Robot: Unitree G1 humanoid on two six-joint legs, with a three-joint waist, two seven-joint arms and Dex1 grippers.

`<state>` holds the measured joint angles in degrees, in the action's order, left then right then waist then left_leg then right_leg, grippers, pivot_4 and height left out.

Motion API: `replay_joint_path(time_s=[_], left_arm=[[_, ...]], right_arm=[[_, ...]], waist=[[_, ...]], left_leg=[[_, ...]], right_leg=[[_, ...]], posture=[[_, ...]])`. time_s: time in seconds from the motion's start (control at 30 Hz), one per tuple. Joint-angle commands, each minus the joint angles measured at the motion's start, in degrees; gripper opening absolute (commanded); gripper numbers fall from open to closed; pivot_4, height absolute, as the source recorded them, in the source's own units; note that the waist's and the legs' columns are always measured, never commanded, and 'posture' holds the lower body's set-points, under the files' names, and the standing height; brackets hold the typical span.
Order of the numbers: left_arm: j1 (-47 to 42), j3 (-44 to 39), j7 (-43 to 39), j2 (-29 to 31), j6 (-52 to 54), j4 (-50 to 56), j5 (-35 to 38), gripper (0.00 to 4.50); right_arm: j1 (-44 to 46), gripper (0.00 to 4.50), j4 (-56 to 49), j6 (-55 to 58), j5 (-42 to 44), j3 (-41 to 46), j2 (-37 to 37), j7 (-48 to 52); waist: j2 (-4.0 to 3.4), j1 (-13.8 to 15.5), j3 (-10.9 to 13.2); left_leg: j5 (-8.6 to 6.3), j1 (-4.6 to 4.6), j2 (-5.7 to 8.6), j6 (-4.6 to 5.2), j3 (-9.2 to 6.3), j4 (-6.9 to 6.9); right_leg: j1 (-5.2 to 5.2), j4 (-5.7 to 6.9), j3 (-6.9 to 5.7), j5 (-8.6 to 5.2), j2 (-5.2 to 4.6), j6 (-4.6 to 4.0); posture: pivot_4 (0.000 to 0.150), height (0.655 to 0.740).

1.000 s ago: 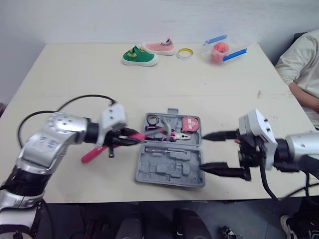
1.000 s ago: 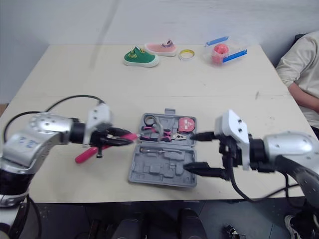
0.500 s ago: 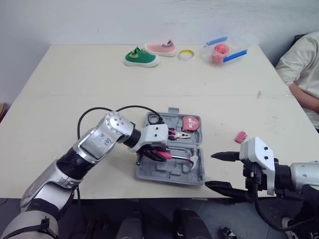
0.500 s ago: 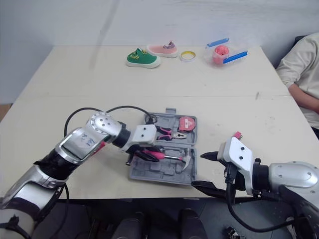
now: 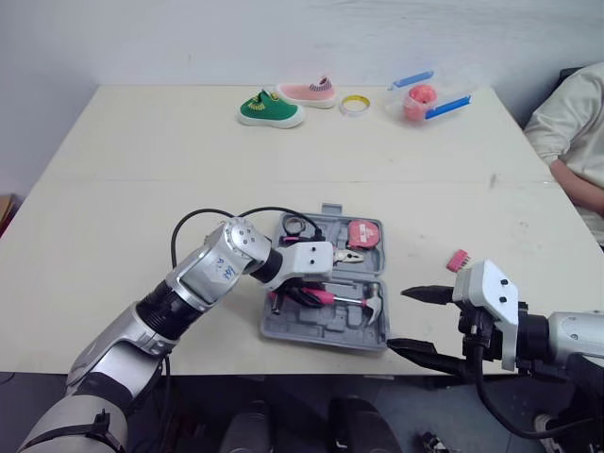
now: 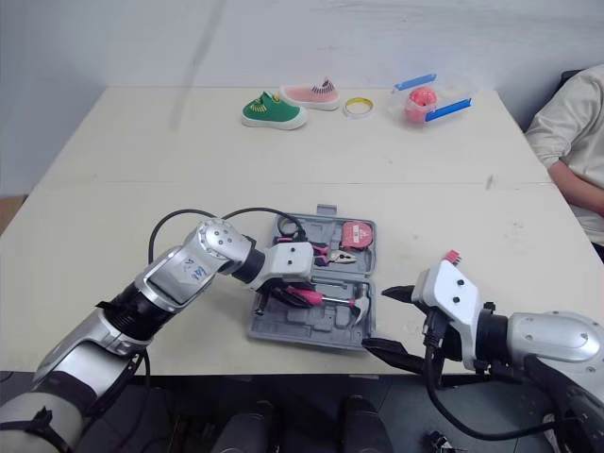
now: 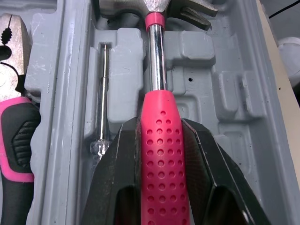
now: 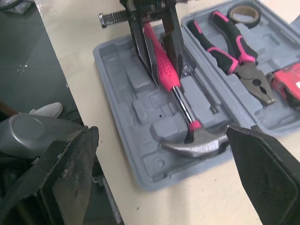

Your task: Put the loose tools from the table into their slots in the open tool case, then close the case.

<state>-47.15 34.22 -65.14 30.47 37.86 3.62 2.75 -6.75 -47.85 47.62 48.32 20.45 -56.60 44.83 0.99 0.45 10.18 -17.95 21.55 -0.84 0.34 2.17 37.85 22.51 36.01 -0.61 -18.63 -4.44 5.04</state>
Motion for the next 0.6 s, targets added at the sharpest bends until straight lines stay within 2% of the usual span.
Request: replay_joint_path(time_s=[0.03,0.1,0.13,0.23,0.3,0.33,0.5,0.53,0.6], left_arm=[[-0.33,-2.69,-0.82,0.98,1.51,2.70,1.06,2.02],[0.42,-4.57,-2.30,2.02,0.93,4.22,3.05,2.99],[0.88,-5.46,-2.73,2.24,0.09,4.38,3.83,3.31],[4.25,-10.52,-2.87,0.60,-6.73,1.07,7.48,3.31],[6.87,-13.42,-2.86,-2.02,-11.93,-2.99,9.75,2.41],[7.60,-14.04,-2.93,-2.85,-13.15,-4.23,10.32,2.23],[8.84,-13.56,-2.64,-5.43,-18.33,-10.16,8.47,0.33],[8.95,-12.97,-2.45,-5.53,-19.16,-11.12,7.57,0.06],[8.87,-11.66,-2.12,-5.30,-19.70,-12.32,5.57,0.06]], right_arm=[[0.84,4.50,-1.40,-0.58,1.43,0.35,0.22,-0.52],[0.45,4.50,-1.30,-0.70,1.25,0.59,0.15,-0.38],[0.15,4.50,-1.19,-0.82,1.07,0.73,0.16,-0.27],[-0.87,4.50,-0.83,-1.35,0.52,0.98,0.26,0.02],[-0.90,4.50,-0.48,-1.68,0.25,0.61,0.38,0.02],[-0.80,4.50,-0.37,-1.76,0.18,0.41,0.43,-0.04],[-0.79,4.50,0.66,-2.41,-0.55,0.19,0.16,0.54],[-0.86,4.50,0.80,-2.50,-0.60,0.26,0.10,0.65],[-0.94,4.50,1.00,-2.60,-0.68,0.43,0.08,0.84]], waist=[[0.00,0.16,0.00],[0.00,0.27,0.00],[0.00,0.23,0.00],[-0.01,0.33,-0.01],[-0.02,0.39,-0.01],[-0.02,0.42,-0.01],[-0.01,0.77,-0.01],[-0.01,0.79,-0.01],[-0.01,0.81,-0.01]], left_leg=[[0.00,0.00,0.00,0.00,0.00,0.01],[0.00,0.01,0.00,0.00,0.00,0.01],[0.00,0.01,0.00,0.00,0.00,0.01],[0.00,0.01,-0.02,-0.01,0.00,0.02],[-0.01,-0.02,-0.01,-0.01,0.01,0.03],[-0.01,-0.02,-0.02,0.00,0.00,0.07],[-0.03,0.00,0.00,0.03,0.00,0.10],[-0.04,0.00,0.00,0.05,0.01,0.10],[-0.05,0.00,0.01,0.06,0.02,0.10]], right_leg=[[0.00,0.00,0.00,0.00,0.00,0.00],[0.00,-0.01,0.00,0.00,0.00,0.00],[0.00,0.00,-0.01,0.00,0.00,0.00],[0.00,0.00,-0.01,0.00,-0.02,0.00],[-0.03,0.00,0.00,0.00,-0.04,0.00],[-0.03,0.02,-0.02,0.00,-0.04,0.00],[-0.03,0.02,-0.04,0.01,-0.03,0.01],[-0.03,0.02,-0.04,0.01,-0.03,0.02],[-0.03,0.01,-0.04,0.01,-0.02,0.02]], posture=[[0.150,0.7400],[0.150,0.7400],[0.150,0.7400],[0.150,0.7400],[0.150,0.7400],[0.150,0.7400],[0.150,0.7400],[0.150,0.7400],[0.150,0.7400]])
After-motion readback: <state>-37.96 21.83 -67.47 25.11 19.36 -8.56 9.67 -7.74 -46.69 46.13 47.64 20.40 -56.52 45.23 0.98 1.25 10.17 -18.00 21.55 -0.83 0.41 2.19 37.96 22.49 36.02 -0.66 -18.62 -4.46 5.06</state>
